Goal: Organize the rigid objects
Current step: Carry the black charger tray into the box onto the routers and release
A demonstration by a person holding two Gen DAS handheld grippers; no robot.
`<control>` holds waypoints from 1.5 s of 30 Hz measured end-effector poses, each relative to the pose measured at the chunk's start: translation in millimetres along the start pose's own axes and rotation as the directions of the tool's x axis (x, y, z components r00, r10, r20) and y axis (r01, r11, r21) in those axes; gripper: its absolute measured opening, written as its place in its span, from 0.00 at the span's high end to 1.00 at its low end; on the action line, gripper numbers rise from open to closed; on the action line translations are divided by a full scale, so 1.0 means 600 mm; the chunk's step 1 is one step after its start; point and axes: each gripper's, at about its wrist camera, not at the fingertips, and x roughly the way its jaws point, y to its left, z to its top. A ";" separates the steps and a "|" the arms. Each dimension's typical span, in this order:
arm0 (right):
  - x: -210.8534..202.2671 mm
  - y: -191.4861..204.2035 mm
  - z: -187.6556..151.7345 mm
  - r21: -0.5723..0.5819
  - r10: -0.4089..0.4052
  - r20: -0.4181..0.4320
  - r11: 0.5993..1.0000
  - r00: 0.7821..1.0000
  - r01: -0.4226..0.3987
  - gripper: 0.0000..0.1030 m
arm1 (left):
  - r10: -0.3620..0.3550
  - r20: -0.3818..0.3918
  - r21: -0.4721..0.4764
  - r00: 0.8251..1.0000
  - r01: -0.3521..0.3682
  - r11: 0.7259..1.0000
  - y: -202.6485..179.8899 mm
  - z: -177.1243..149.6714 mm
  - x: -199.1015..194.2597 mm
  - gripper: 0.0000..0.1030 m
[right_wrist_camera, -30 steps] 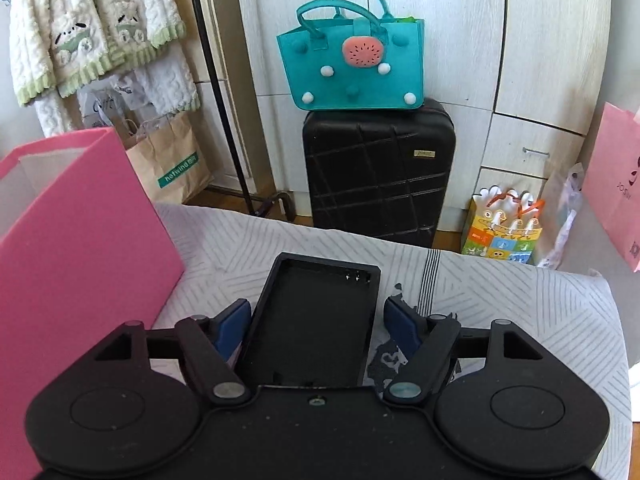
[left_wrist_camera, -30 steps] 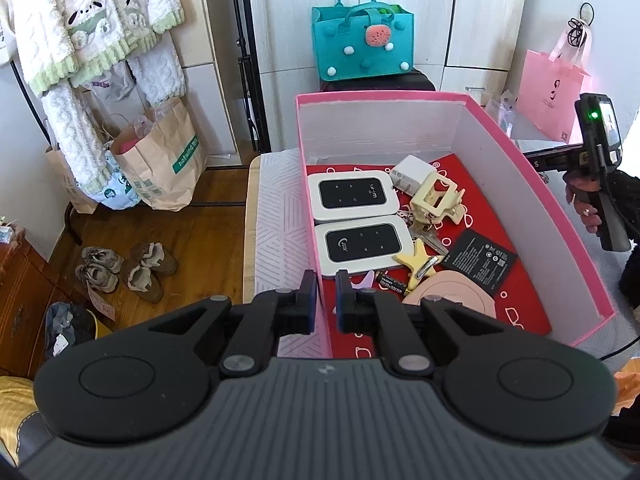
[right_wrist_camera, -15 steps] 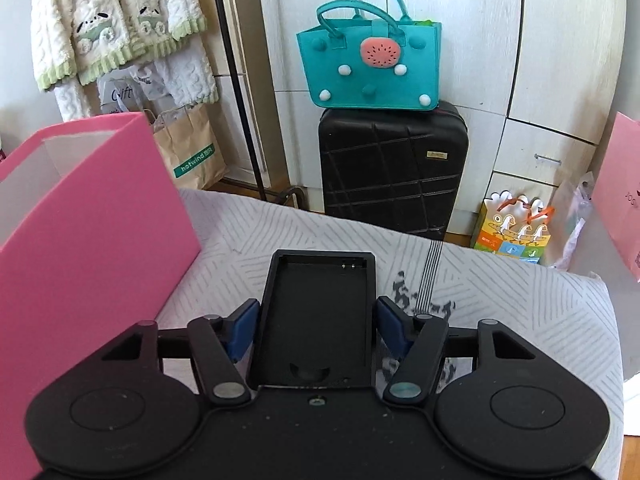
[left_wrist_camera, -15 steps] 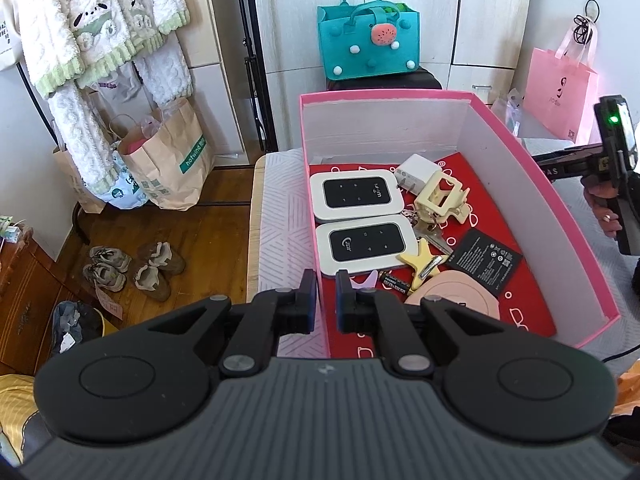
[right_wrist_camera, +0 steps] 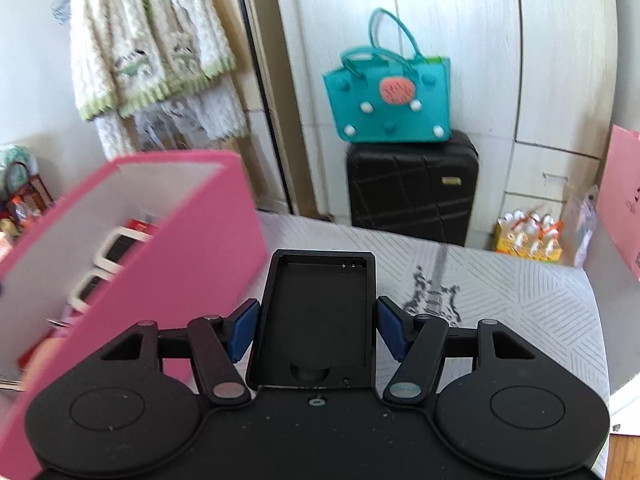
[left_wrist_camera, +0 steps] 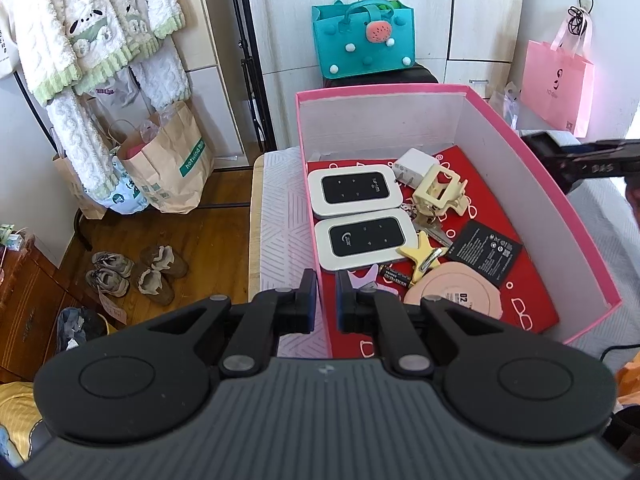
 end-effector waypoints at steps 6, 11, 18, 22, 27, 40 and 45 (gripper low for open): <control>-0.063 0.042 0.019 -0.012 0.099 0.070 0.995 0.993 -0.098 0.34 | -0.005 0.000 0.009 1.000 0.005 1.000 0.001 -0.003 -0.002 0.93; -0.104 0.095 0.036 -0.033 0.234 0.103 0.972 0.967 -0.232 0.34 | -0.021 0.006 0.011 1.000 0.021 1.000 0.005 -0.003 -0.002 0.93; -0.077 0.170 0.058 0.020 0.413 0.024 0.910 0.910 -0.414 0.34 | -0.047 0.026 0.008 0.999 0.047 0.999 0.012 -0.010 -0.003 0.93; -0.022 0.210 0.070 0.098 0.455 -0.057 0.888 0.888 -0.449 0.34 | -0.061 0.037 0.005 0.997 0.061 0.998 0.016 -0.013 -0.004 0.93; 0.071 0.250 0.080 0.142 0.398 -0.201 0.916 0.895 -0.376 0.34 | -0.051 0.055 0.021 0.997 0.050 0.999 0.011 -0.016 -0.003 0.93; 0.180 0.249 0.079 0.322 0.274 -0.307 0.931 0.911 -0.171 0.32 | -0.073 0.073 0.007 0.995 0.073 0.997 0.020 -0.021 -0.004 0.93; 0.121 0.247 0.085 0.243 0.324 -0.250 0.933 0.912 -0.265 0.32 | -0.074 0.071 0.018 0.995 0.072 0.997 0.021 -0.020 -0.004 0.93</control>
